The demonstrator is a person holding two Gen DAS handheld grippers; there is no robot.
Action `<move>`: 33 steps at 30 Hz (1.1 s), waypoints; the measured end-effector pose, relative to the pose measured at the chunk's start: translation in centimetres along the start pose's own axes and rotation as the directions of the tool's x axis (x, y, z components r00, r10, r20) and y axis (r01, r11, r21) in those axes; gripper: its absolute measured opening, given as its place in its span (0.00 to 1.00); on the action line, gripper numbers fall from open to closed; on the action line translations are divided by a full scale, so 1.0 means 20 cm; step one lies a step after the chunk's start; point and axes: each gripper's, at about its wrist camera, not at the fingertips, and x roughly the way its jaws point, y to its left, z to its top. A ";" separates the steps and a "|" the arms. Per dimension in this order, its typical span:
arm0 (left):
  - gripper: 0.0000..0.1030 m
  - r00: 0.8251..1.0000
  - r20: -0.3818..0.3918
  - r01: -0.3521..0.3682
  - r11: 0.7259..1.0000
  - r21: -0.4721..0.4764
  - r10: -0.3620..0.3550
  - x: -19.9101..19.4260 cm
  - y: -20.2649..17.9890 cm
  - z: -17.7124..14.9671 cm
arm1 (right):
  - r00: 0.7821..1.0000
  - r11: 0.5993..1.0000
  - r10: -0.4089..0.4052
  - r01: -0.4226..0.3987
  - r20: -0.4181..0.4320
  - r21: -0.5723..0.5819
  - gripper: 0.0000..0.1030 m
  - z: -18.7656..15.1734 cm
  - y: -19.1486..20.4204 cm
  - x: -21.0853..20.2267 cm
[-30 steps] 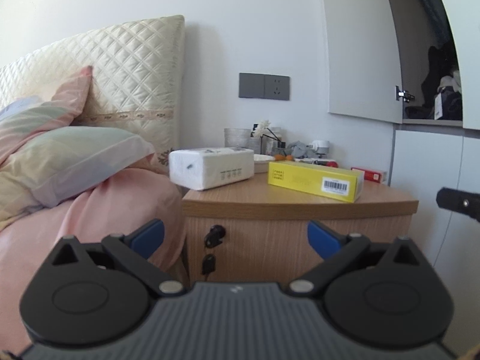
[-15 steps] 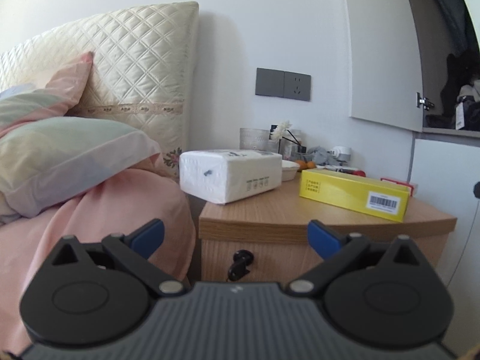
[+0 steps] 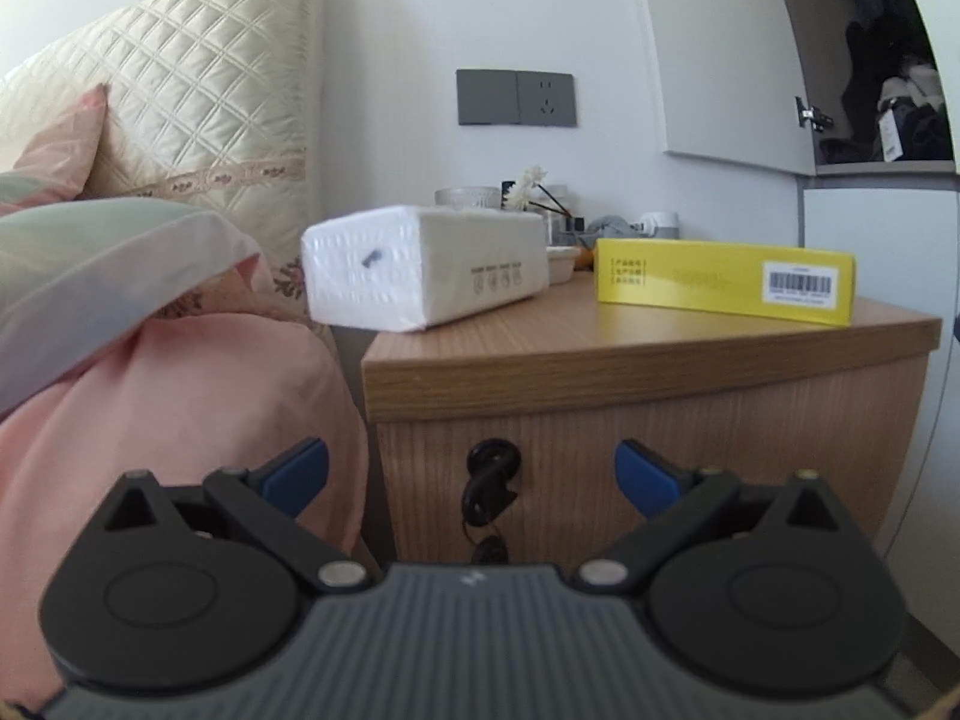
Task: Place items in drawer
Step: 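Move the left tool toward the drawer's black key knob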
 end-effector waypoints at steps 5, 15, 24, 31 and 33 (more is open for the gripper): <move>1.00 1.000 0.011 0.019 1.000 -0.025 -0.019 0.07 0.04 -0.01 | 0.999 1.000 0.023 -0.023 -0.036 0.002 0.94 -0.03 -0.04 0.06; 1.00 0.999 0.018 0.041 0.999 0.005 -0.041 0.13 0.04 0.00 | 0.997 0.998 -0.004 0.000 -0.073 -0.060 0.94 -0.08 -0.09 0.16; 1.00 0.996 -0.019 0.084 0.996 -0.004 -0.084 0.18 0.04 -0.01 | 0.998 0.996 0.008 -0.014 -0.068 -0.084 0.94 -0.10 -0.07 0.22; 1.00 0.992 -0.062 0.108 0.994 0.012 -0.107 0.22 0.03 -0.05 | 0.997 0.996 0.030 -0.035 -0.068 -0.077 0.94 -0.12 -0.03 0.24; 1.00 0.992 -0.060 0.113 0.993 0.011 -0.113 0.22 0.03 -0.06 | 0.997 0.995 0.039 -0.045 -0.067 -0.084 0.94 -0.12 -0.02 0.25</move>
